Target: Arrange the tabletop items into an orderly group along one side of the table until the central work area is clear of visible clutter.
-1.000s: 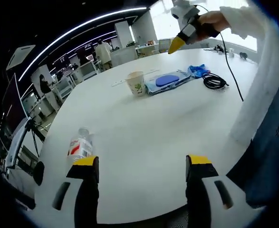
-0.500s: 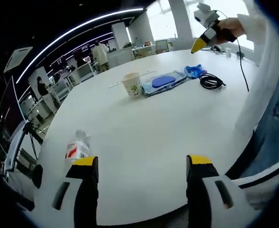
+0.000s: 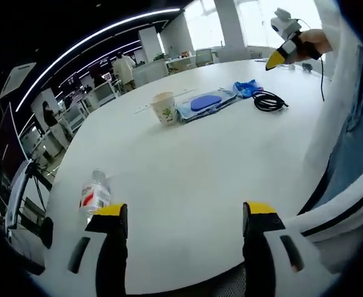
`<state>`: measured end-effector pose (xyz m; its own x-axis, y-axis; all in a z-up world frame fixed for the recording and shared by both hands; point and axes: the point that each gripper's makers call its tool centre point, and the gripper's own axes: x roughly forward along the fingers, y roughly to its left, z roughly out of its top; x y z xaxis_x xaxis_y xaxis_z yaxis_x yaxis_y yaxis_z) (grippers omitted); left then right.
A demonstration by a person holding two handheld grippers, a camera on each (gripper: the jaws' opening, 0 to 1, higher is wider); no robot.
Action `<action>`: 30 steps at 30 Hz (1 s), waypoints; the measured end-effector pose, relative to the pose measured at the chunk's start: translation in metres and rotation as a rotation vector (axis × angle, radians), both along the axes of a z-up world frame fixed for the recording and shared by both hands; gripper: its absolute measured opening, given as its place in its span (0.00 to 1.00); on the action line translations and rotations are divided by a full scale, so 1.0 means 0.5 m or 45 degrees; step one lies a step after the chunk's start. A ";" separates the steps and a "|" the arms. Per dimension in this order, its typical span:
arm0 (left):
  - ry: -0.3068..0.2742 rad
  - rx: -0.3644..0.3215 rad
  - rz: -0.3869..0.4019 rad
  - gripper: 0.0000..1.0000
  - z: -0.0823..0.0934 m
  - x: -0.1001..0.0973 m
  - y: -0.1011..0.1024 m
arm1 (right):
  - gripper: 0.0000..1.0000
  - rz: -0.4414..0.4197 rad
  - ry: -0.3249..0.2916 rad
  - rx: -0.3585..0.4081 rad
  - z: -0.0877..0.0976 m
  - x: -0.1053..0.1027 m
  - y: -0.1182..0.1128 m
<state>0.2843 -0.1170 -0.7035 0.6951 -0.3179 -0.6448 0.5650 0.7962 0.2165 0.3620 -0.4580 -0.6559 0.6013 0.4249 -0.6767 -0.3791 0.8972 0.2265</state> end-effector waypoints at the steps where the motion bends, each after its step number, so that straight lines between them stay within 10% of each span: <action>1: 0.004 0.000 0.001 0.78 -0.001 0.000 0.001 | 0.89 -0.014 0.009 0.014 -0.003 -0.005 -0.001; 24: 0.065 0.025 -0.026 0.78 -0.010 -0.009 0.005 | 0.86 -0.241 0.096 0.222 -0.052 -0.057 -0.019; 30: 0.019 -0.005 -0.012 0.74 0.036 0.025 0.008 | 0.86 -0.282 0.104 0.263 -0.059 -0.055 -0.020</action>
<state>0.2967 -0.1129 -0.6856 0.6820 -0.3272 -0.6541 0.5760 0.7914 0.2046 0.3346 -0.4680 -0.6854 0.6417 0.4230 -0.6398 -0.1522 0.8878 0.4342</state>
